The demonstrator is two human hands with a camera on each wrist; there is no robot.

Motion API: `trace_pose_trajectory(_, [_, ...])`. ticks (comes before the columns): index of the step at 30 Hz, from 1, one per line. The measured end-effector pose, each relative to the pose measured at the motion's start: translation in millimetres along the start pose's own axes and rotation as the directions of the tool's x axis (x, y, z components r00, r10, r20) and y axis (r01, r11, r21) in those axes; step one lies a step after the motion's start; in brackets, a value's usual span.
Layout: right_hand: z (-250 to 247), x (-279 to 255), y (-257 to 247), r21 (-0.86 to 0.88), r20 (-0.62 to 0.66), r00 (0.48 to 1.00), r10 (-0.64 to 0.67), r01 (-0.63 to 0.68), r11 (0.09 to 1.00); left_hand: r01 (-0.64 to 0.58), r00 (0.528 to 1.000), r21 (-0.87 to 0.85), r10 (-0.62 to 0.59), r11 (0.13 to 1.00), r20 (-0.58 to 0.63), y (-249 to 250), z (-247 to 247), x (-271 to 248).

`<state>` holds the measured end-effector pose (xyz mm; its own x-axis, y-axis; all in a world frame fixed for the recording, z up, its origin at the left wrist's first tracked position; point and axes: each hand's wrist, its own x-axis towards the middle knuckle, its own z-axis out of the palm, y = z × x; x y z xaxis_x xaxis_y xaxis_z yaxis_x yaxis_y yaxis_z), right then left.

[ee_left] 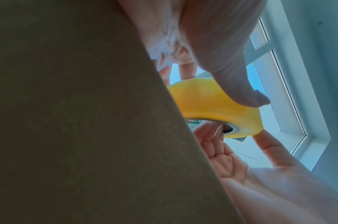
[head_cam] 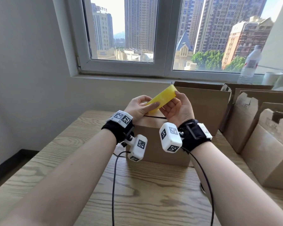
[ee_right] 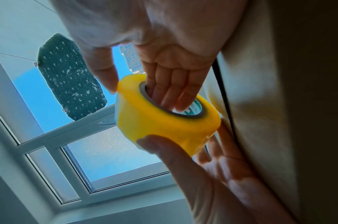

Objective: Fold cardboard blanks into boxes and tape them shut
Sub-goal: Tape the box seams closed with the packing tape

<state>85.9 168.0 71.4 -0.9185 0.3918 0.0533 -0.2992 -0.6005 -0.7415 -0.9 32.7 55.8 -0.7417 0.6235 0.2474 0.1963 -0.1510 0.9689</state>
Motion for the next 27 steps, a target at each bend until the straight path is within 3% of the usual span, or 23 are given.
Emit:
trace_pose_trajectory(5, [1.6,0.4,10.7,-0.245,0.083,0.993,-0.089,0.107,0.964,0.003,0.999,-0.035,-0.005,0.999,-0.054,4.1,3.7,-5.6])
trace_pose_trajectory(7, [1.4,0.2,12.1,-0.267,0.084,0.991,-0.105,0.123,0.956,0.006,0.997,-0.031,-0.008,0.999,-0.074,4.8,4.0,-6.6])
trace_pose_trajectory(11, [-0.2,-0.8,5.0,-0.060,-0.003,0.998,-0.065,0.065,0.996,-0.049,0.989,0.027,0.052,0.998,-0.139,4.0,2.1,-3.8])
trace_pose_trajectory(14, [-3.7,-3.3,-3.1,0.136,-0.039,0.999,0.007,-0.001,0.991,-0.039,0.996,0.100,0.047,0.994,-0.082,4.1,2.1,-3.4])
trace_pose_trajectory(16, [-4.7,-6.2,-6.1,0.163,-0.009,1.000,0.012,-0.010,0.987,-0.035,0.999,0.137,0.040,0.990,-0.032,6.1,4.2,-4.4])
trace_pose_trajectory(22, [4.5,-5.8,8.0,-0.164,0.086,0.995,-0.043,0.057,0.985,-0.078,0.992,0.019,0.080,0.997,-0.094,5.1,5.4,-4.0])
trace_pose_trajectory(27, [3.7,-4.3,9.5,-0.188,0.068,0.995,-0.069,0.080,0.979,-0.076,0.986,0.008,0.076,0.997,-0.147,4.6,6.9,-4.0])
